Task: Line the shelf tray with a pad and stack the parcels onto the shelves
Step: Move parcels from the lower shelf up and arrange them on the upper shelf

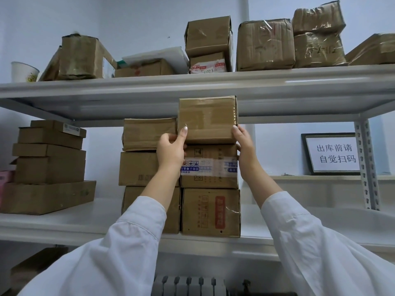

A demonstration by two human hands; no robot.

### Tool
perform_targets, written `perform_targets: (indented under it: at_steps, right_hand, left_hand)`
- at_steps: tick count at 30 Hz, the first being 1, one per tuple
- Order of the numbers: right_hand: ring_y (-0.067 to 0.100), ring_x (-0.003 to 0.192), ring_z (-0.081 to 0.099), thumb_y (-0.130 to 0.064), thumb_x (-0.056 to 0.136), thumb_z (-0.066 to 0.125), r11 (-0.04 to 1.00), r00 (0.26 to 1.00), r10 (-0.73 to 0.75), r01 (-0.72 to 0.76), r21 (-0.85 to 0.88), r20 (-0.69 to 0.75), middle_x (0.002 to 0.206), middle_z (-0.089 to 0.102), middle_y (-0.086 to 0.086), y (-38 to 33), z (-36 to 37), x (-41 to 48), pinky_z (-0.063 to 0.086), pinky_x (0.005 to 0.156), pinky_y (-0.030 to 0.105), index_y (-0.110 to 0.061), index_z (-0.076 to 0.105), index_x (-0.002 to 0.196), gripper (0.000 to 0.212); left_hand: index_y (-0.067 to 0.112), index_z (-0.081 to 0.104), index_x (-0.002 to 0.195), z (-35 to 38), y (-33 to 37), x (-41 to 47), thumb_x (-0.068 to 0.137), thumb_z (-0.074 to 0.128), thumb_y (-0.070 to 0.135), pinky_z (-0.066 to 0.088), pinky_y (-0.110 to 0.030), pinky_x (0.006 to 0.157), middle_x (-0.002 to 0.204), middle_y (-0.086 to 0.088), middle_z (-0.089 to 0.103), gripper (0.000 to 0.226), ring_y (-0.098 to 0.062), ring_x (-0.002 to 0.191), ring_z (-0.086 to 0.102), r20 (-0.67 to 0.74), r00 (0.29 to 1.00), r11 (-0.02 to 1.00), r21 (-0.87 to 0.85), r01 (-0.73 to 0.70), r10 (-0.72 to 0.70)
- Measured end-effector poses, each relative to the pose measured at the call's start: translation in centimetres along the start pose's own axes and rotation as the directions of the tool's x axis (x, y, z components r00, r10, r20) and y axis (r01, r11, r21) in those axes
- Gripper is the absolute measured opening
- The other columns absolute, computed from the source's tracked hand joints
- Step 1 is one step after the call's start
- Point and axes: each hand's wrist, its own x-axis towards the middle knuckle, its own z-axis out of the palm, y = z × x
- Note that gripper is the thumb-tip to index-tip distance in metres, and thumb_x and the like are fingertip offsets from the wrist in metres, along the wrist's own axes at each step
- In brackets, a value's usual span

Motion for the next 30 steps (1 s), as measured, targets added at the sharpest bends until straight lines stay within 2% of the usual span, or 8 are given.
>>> perform_targets:
  at_steps: [4,6,9,12,15,19,23,30]
  right_hand:
    - [0.013,0.103,0.062,-0.05,0.091,0.039,0.996,0.998,-0.01,0.005,-0.085,-0.059,0.108,0.067,-0.005,1.3,-0.2,0.4,0.05,0.085,0.031,-0.025,0.063,0.115,0.042]
    - [0.013,0.102,0.063,-0.047,0.097,0.038,0.993,0.996,-0.001,-0.01,-0.118,-0.092,0.107,0.068,-0.004,1.7,-0.4,0.3,0.053,0.088,0.033,-0.024,0.063,0.116,0.039]
    - [0.005,0.092,0.064,-0.042,0.098,0.04,0.992,0.993,-0.013,-0.002,-0.127,-0.118,0.099,0.068,-0.008,1.7,-0.5,-0.1,0.052,0.074,0.02,-0.024,0.064,0.113,0.033]
    - [0.011,0.095,0.066,-0.044,0.095,0.047,0.992,0.989,-0.01,-0.009,-0.128,-0.147,0.098,0.071,-0.005,1.8,-0.4,-0.3,0.054,0.082,0.029,-0.026,0.067,0.105,0.029]
    - [0.018,0.116,0.06,-0.061,0.082,0.054,0.994,0.979,-0.029,0.006,-0.112,-0.202,0.124,0.065,0.001,2.3,0.1,-0.5,0.049,0.099,0.041,-0.017,0.062,0.125,0.062]
    - [0.016,0.123,0.054,-0.06,0.083,0.053,0.994,0.978,-0.013,-0.01,-0.105,-0.209,0.136,0.056,-0.003,2.5,0.2,-0.7,0.046,0.103,0.042,-0.018,0.054,0.133,0.065]
    - [0.018,0.123,0.054,-0.077,0.07,0.042,0.991,0.991,0.051,-0.065,-0.116,-0.125,0.135,0.056,-0.002,2.9,0.0,-0.7,0.046,0.102,0.047,-0.031,0.046,0.138,0.082]
    - [0.021,0.128,0.049,-0.061,0.089,0.035,0.983,0.991,0.106,-0.117,-0.142,-0.084,0.141,0.051,0.0,2.2,0.0,-0.8,0.042,0.105,0.048,-0.03,0.039,0.142,0.061]
  left_hand:
    - [0.018,0.056,0.069,0.1,-0.5,0.0,0.097,0.049,0.032,0.039,-0.025,0.05,0.063,-0.002,0.054,0.031,-0.011,0.05,0.042,-0.038,0.999,0.999,0.029,-0.031,0.032]
    - [0.021,0.056,0.065,0.2,-1.0,-0.1,0.096,0.051,0.028,0.04,-0.026,0.052,0.06,-0.001,0.054,0.032,-0.011,0.049,0.042,-0.062,0.997,0.999,0.034,-0.037,0.039]
    - [0.022,0.063,0.072,0.6,-1.5,0.1,0.092,0.058,0.026,0.042,-0.029,0.06,0.057,0.002,0.054,0.022,-0.01,0.048,0.043,-0.124,0.99,0.998,0.014,-0.065,0.066]
    - [0.021,0.067,0.079,1.0,-1.8,0.4,0.091,0.06,0.025,0.044,-0.03,0.063,0.055,0.004,0.055,0.014,-0.01,0.05,0.046,-0.186,0.979,0.996,0.033,-0.082,0.086]
    - [0.02,0.068,0.08,1.2,-2.0,0.7,0.092,0.059,0.024,0.044,-0.029,0.061,0.055,0.004,0.056,0.015,-0.01,0.05,0.046,-0.205,0.975,0.996,0.059,-0.074,0.084]
    - [0.022,0.065,0.084,1.3,-1.9,0.6,0.092,0.057,0.022,0.046,-0.029,0.06,0.057,0.005,0.058,0.011,-0.009,0.05,0.05,-0.232,0.969,0.994,0.082,-0.068,0.086]
    - [0.014,0.066,0.092,1.3,-2.1,0.1,0.092,0.056,0.019,0.044,-0.026,0.057,0.057,0.004,0.057,0.011,-0.009,0.05,0.049,-0.229,0.968,0.994,0.05,-0.093,0.102]
    - [0.015,0.064,0.094,1.3,-2.2,-1.2,0.093,0.055,0.019,0.046,-0.028,0.061,0.059,0.004,0.057,0.01,-0.008,0.051,0.049,-0.226,0.971,0.997,0.03,-0.069,0.074]
